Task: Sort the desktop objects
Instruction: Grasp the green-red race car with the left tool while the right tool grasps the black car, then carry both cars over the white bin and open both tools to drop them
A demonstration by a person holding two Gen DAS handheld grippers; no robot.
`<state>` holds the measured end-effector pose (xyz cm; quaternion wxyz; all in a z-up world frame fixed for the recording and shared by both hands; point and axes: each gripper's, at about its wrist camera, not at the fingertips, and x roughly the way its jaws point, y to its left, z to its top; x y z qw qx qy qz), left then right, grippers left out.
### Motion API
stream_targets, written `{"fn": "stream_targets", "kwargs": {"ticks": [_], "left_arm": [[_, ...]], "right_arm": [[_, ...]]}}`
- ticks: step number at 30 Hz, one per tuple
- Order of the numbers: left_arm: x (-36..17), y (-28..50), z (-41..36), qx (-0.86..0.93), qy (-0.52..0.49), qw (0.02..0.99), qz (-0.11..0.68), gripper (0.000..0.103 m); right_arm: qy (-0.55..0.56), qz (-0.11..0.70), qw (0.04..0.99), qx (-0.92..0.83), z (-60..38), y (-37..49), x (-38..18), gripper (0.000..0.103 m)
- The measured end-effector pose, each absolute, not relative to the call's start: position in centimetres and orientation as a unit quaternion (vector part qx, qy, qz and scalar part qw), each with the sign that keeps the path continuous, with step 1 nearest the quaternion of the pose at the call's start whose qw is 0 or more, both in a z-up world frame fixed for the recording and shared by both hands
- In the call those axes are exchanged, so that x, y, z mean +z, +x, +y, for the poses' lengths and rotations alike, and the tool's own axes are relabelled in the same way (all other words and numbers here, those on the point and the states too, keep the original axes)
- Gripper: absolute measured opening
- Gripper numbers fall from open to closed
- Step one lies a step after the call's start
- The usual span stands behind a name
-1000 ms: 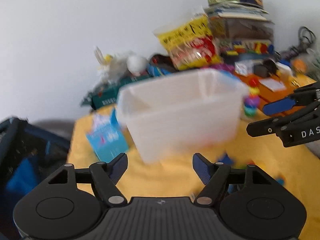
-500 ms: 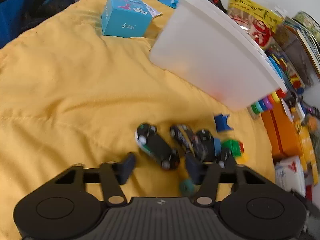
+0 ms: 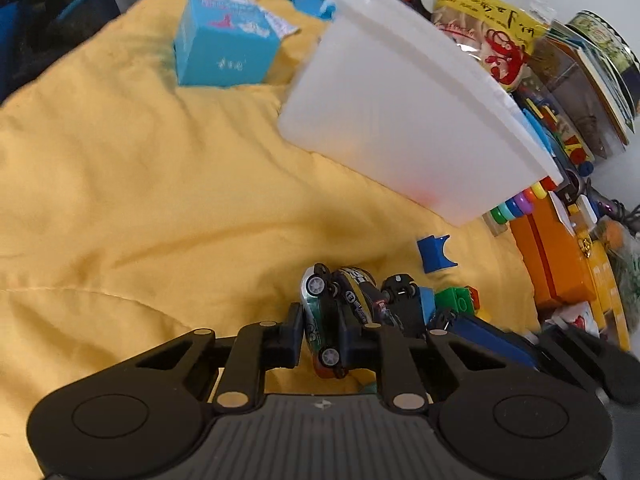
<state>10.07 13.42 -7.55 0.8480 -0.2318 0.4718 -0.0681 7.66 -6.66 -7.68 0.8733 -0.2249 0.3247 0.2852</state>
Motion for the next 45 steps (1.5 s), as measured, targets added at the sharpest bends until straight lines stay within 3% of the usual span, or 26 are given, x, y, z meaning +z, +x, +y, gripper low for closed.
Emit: {"fn": "stream_targets", "kwargs": {"ticks": [6, 9, 15, 21, 34, 37, 41, 45], "left_arm": [[-5.1, 6.9, 14.4, -0.054, -0.154, 0.877, 0.451, 0.02], [-4.5, 5.0, 14.4, -0.044, -0.125, 0.885, 0.447, 0.02], [-3.5, 2.2, 12.4, -0.038, -0.052, 0.898, 0.435, 0.021], [-2.3, 0.6, 7.8, -0.081, 0.022, 0.906, 0.415, 0.021], [-6.8, -0.8, -5.3, -0.144, 0.224, 0.872, 0.411, 0.021], [-7.8, -1.3, -6.0, -0.15, 0.208, 0.863, 0.435, 0.028], [-6.5, -3.2, -6.2, -0.19, 0.179, 0.872, 0.413, 0.045], [-6.0, -3.3, -6.0, -0.174, 0.162, 0.881, 0.409, 0.048]], "right_arm": [[-0.243, 0.369, 0.858, 0.264, -3.6, 10.7, -9.1, 0.04], [-0.222, 0.403, 0.85, 0.258, -3.7, 11.9, -10.1, 0.033], [-0.174, 0.367, 0.875, 0.264, -7.1, 10.0, -7.6, 0.032], [-0.144, 0.368, 0.886, 0.242, -12.8, 6.3, -5.1, 0.033], [-0.225, 0.399, 0.863, 0.211, -17.6, 0.7, -9.1, 0.033], [-0.219, 0.402, 0.861, 0.221, -18.3, -0.1, -9.2, 0.033], [-0.19, 0.406, 0.864, 0.23, -19.1, -0.7, -9.3, 0.035], [-0.149, 0.409, 0.87, 0.23, -20.0, -0.5, -9.0, 0.037]]}}
